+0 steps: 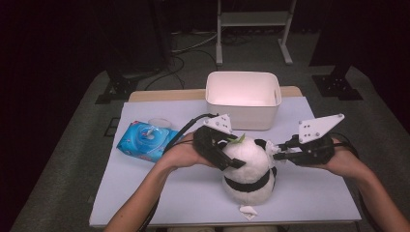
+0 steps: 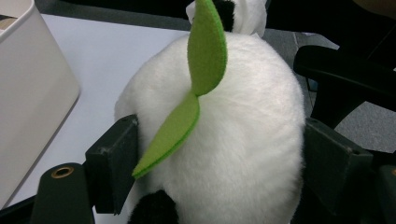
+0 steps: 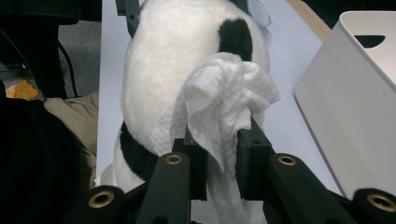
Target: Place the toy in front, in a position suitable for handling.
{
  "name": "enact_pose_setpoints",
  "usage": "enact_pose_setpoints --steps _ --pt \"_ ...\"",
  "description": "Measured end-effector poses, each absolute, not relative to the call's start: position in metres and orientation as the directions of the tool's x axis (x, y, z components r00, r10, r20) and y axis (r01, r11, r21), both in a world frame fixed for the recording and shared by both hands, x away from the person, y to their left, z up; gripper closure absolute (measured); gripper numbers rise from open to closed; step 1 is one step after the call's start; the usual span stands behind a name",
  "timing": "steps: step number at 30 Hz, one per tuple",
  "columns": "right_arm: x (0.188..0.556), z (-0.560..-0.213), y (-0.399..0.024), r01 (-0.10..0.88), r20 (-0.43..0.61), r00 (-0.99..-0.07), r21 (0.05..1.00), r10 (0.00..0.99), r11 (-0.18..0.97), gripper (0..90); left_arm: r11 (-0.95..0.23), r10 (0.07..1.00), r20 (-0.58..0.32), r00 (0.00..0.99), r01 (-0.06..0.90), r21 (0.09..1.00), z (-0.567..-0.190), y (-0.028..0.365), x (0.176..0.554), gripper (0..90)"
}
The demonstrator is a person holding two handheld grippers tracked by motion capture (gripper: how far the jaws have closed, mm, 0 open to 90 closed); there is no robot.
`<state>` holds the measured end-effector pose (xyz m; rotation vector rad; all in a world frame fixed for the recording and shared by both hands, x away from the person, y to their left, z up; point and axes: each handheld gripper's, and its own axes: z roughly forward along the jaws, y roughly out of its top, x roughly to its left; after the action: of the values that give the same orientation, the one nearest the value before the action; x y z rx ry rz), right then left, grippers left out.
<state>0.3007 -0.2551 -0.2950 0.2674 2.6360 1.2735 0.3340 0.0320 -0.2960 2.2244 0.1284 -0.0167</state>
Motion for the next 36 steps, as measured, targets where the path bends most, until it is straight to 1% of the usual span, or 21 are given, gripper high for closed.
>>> enact_pose_setpoints --steps 7,10,13,15,20,26,31,36 --pt "0.302 -0.285 -0.254 0.058 -0.119 -0.962 0.789 0.246 0.611 76.1 -0.611 0.087 -0.061 0.994 0.102 0.785 -0.296 0.025 0.337 20.3" --pt "0.301 -0.274 -0.25 0.038 -0.132 -0.963 0.798 0.235 0.602 76.1 -0.615 0.084 -0.053 0.995 0.094 0.783 -0.295 0.017 0.335 19.9" --pt "0.3 -0.268 -0.244 0.018 -0.148 -0.964 0.795 0.223 0.606 76.0 -0.624 0.067 -0.03 0.997 0.065 0.779 -0.294 0.008 0.33 18.8" --pt "0.3 -0.266 -0.24 0.008 -0.161 -0.963 0.783 0.215 0.622 76.1 -0.63 0.077 -0.032 0.996 0.074 0.773 -0.294 0.007 0.331 18.3" --pt "0.302 -0.273 -0.24 0.027 -0.162 -0.961 0.752 0.225 0.658 76.6 -0.617 0.078 -0.039 0.996 0.08 0.783 -0.298 0.01 0.334 15.3" --pt "0.299 -0.279 -0.246 0.043 -0.151 -0.961 0.743 0.231 0.668 76.7 -0.602 0.072 -0.036 0.997 0.072 0.795 -0.3 0.014 0.334 13.5" --pt "0.299 -0.283 -0.252 0.061 -0.14 -0.959 0.748 0.246 0.661 76.7 -0.597 0.084 -0.056 0.995 0.095 0.797 -0.308 0.023 0.336 12.6" --pt "0.299 -0.285 -0.255 0.072 -0.127 -0.959 0.752 0.252 0.655 76.7 -0.591 0.076 -0.086 0.993 0.114 0.799 -0.319 0.029 0.339 11.6"
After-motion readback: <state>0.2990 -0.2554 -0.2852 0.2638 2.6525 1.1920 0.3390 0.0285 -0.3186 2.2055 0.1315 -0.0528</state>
